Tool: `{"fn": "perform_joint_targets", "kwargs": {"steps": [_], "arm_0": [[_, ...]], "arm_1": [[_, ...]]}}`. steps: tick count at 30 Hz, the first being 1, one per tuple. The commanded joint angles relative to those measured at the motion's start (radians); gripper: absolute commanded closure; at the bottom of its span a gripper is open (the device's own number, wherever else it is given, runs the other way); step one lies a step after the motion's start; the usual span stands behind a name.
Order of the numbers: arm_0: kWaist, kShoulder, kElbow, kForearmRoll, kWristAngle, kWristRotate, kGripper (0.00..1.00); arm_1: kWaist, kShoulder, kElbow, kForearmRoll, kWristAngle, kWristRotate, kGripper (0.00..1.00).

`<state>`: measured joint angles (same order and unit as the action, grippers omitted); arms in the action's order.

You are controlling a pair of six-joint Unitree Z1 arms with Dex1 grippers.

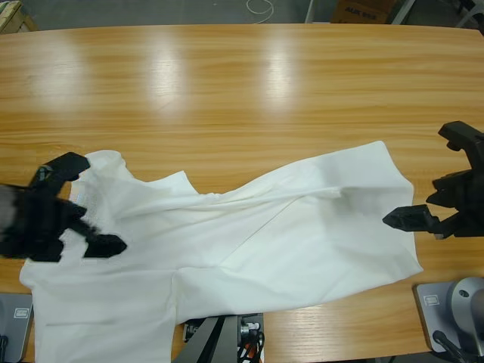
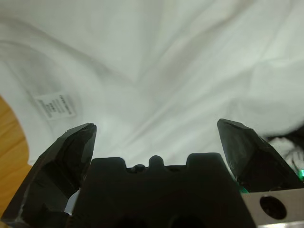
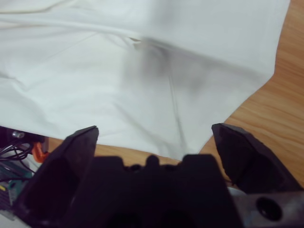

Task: Fold clothes

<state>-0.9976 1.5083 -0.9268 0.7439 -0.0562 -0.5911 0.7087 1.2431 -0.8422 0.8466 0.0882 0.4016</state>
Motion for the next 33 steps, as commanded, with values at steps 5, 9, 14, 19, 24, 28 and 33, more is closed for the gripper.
{"fn": "perform_joint_targets", "kwargs": {"steps": [5,9,14,19,24,28,33], "arm_0": [[-0.013,0.205,-0.034,-0.048,0.154,-0.293,0.005],[-0.013,0.237,-0.068,-0.058,0.154,-0.337,0.120],[-0.012,0.236,-0.083,-0.076,0.170,-0.370,0.480],[-0.012,0.252,-0.084,-0.112,0.182,-0.358,1.000],[-0.012,0.240,-0.083,-0.115,0.211,-0.346,1.000],[-0.011,0.211,-0.090,-0.146,0.246,-0.303,1.000],[0.052,0.202,-0.117,-0.215,0.262,-0.272,1.000]], "arm_1": [[0.009,0.059,-0.005,-0.004,-0.017,-0.014,0.000],[0.010,0.064,-0.006,-0.004,-0.016,-0.017,0.000],[0.009,0.076,-0.001,-0.006,-0.009,-0.018,0.000],[0.010,0.089,-0.003,-0.008,-0.007,-0.018,0.000],[0.009,0.101,0.000,-0.009,-0.002,-0.018,0.000],[0.009,0.108,-0.001,-0.011,-0.001,-0.018,0.000],[0.010,0.107,-0.005,-0.010,-0.003,-0.018,0.000]]}}
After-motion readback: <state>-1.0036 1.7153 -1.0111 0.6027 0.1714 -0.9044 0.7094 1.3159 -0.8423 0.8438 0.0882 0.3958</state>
